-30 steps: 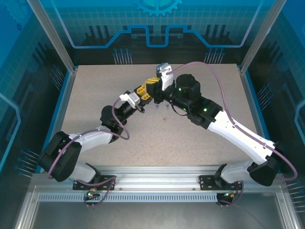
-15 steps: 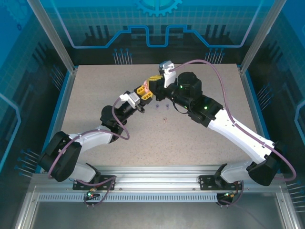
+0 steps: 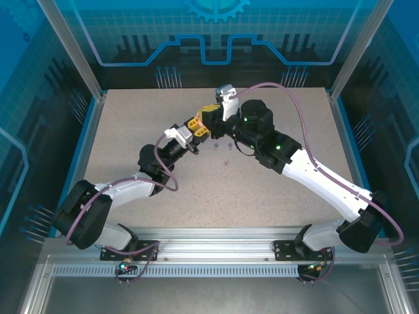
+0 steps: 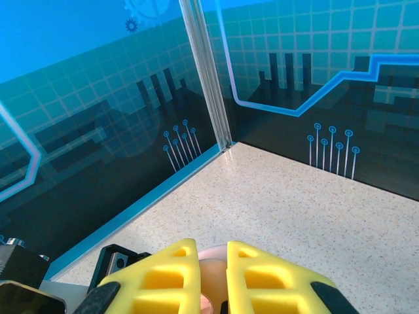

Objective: Insert the wireless bluetooth earbuds into the charging case

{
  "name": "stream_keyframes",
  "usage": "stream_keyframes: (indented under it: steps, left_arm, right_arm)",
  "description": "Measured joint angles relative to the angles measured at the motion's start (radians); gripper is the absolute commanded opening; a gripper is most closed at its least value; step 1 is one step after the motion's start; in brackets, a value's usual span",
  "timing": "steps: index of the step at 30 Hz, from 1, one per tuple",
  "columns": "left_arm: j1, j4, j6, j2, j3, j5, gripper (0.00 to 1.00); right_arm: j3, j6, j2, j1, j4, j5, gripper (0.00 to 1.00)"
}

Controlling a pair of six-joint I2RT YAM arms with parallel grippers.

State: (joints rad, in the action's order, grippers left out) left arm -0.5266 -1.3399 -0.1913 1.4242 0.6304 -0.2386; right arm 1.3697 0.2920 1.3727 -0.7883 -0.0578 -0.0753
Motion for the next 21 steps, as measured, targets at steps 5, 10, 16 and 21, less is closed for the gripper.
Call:
stream_keyframes:
  steps: [5,10,16,21]
  left_arm:
    - [0.000,0.007,-0.002,0.000,0.000,-0.001,0.00]
    - [-0.002,0.006,-0.003,0.000,0.001,-0.001,0.00]
    - [-0.006,0.007,-0.003,0.000,0.001,-0.001,0.00]
    - [-0.006,0.010,-0.003,0.000,0.001,-0.001,0.00]
  right_arm:
    - [-0.017,0.000,-0.014,0.004,0.007,-0.003,0.11]
    - [-0.034,0.000,-0.029,0.013,0.007,-0.003,0.10]
    - [-0.039,0.000,-0.030,0.013,0.007,0.005,0.08]
    - [-0.044,-0.005,-0.030,0.012,0.015,0.009,0.08]
